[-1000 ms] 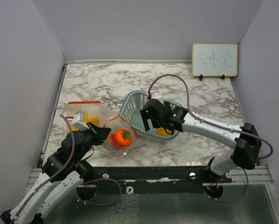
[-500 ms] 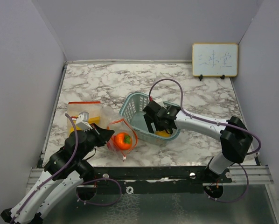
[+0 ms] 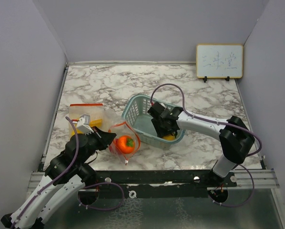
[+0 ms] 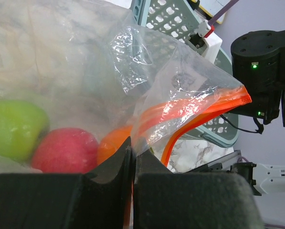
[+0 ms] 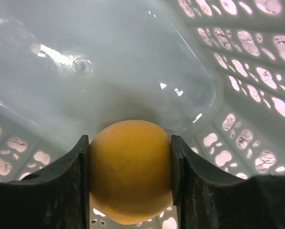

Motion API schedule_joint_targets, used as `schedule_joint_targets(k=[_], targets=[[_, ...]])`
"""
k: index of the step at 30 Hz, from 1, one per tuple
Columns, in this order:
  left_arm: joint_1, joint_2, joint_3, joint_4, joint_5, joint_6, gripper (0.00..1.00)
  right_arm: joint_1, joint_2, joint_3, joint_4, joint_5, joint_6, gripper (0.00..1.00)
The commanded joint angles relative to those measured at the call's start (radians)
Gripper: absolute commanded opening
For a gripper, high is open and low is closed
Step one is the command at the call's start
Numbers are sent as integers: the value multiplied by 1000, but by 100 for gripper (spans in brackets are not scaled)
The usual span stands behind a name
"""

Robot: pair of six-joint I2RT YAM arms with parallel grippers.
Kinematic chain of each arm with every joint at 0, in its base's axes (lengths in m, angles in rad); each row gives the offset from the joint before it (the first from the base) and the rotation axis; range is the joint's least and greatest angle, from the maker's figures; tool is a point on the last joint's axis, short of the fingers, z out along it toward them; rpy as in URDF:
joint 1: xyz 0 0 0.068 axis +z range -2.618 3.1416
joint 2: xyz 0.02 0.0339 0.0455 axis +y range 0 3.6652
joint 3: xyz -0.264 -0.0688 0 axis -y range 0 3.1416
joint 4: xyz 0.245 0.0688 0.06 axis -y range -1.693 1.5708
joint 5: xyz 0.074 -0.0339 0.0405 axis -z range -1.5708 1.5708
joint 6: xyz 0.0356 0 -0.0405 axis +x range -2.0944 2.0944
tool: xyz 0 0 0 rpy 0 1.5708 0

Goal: Place the food in the zip-top bag and seal the zipper
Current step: Pick up the fake fruit from the bin, then place the fake fruit in the zipper food storage bag.

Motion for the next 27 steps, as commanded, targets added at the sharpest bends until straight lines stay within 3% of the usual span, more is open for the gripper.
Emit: schedule_joint_targets(k=[1, 5, 12, 15, 21, 27], targets=[[-1, -10, 30, 5, -25, 10, 0, -11, -20, 52, -12, -9, -20, 26], [0, -10, 35, 5, -28, 10, 0, -11, -83, 139, 7, 12, -60, 15], [-2, -7, 40, -2, -33, 10, 0, -11, -266, 147, 158, -112, -100, 6], [0, -2, 36, 4, -34, 7, 0, -11, -337, 106, 280, -303, -122, 6], [-1, 27, 43, 30, -14, 0, 0, 18, -404, -20, 679, -898, -68, 5], [-1, 38, 70, 25, -7, 0, 0, 136, -336, -68, 944, -1038, -21, 5]])
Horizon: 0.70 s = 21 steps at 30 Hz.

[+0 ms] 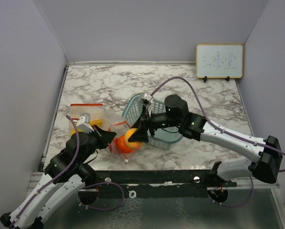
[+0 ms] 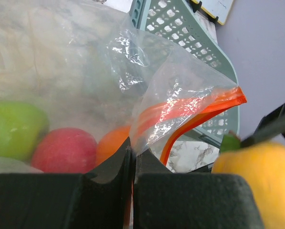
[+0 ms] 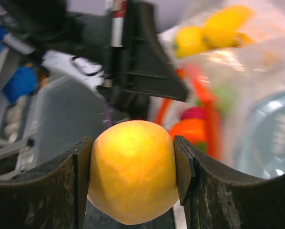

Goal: Place the food in the zip-top bag and seal the zipper
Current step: Place the fake fruit in the zipper food storage bag.

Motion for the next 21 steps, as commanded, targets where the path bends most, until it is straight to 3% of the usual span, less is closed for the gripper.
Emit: schedule_joint_targets(k=[1, 5, 12, 16, 21], targets=[[0, 2, 57, 30, 7, -7, 0, 69, 69, -6, 277, -202, 44, 5], [-1, 0, 83, 21, 25, -18, 0, 70, 127, -7, 328, -83, 85, 5], [0, -26, 74, 43, 101, -89, 0, 72, 143, -20, 324, 373, 80, 4], [-1, -49, 51, 85, 177, -159, 0, 78, 143, 2, 256, 592, 56, 4], [-1, -65, 55, 120, 207, -206, 0, 115, 191, 74, 126, 750, -15, 4]])
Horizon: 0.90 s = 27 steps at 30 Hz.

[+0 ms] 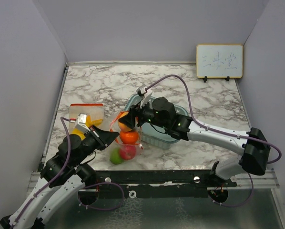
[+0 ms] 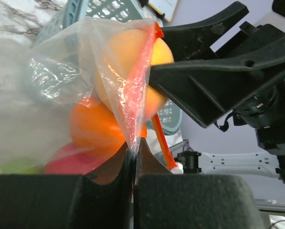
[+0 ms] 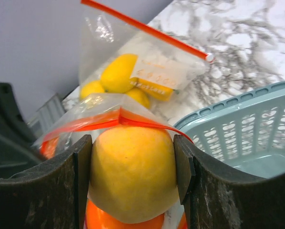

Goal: Place the food in the zip-top bag and seal the zipper
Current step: Place the fake fruit in the zipper food storage bag.

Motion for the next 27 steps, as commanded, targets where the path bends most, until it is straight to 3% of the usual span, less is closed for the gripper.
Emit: schedule_joint_targets(k=[1, 6, 9, 11, 13, 17, 21, 27], targets=[[-1, -23, 9, 88, 67, -73, 0, 43, 33, 66, -104, 271, -77, 4], [-1, -27, -47, 151, 50, -92, 0, 115, 16, 64, -152, 386, -84, 4], [-1, -23, -106, 239, 62, -116, 0, 136, 8, 76, -192, 372, -61, 8], [0, -18, -137, 281, 68, -123, 0, 149, -2, 76, -193, 344, -51, 24], [0, -10, -151, 300, 69, -124, 0, 154, -11, 81, -193, 313, -50, 51], [-1, -4, -158, 298, 69, -121, 0, 153, -17, 112, -231, 268, -61, 84], [-1, -18, -148, 268, 54, -115, 0, 153, -44, 127, -268, 260, -67, 98], [-2, -49, -144, 222, 33, -112, 0, 154, -168, 79, -297, 318, -52, 99]])
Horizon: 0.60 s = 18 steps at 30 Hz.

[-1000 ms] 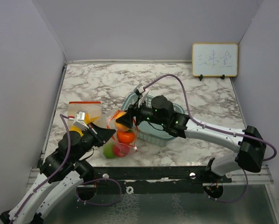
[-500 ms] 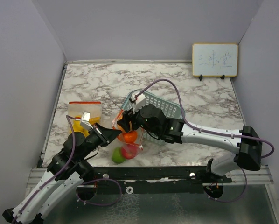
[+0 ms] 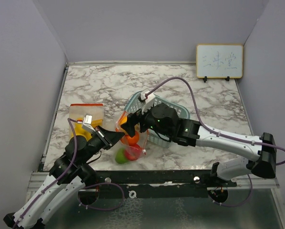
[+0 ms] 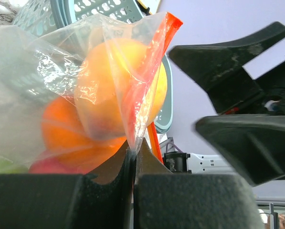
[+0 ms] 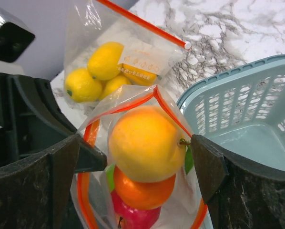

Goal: Place the food in the zip-top bag and seal the zipper
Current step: Place the fake fruit in the zipper food storage bag.

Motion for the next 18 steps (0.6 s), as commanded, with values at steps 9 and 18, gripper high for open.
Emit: schedule_joint_targets(k=[9, 18], targets=[[-1, -32, 16, 7, -17, -17, 0, 10, -208, -41, -291, 210, 66, 91], [-1, -18, 24, 17, -12, -13, 0, 7, -205, -180, -209, 131, 119, 79]])
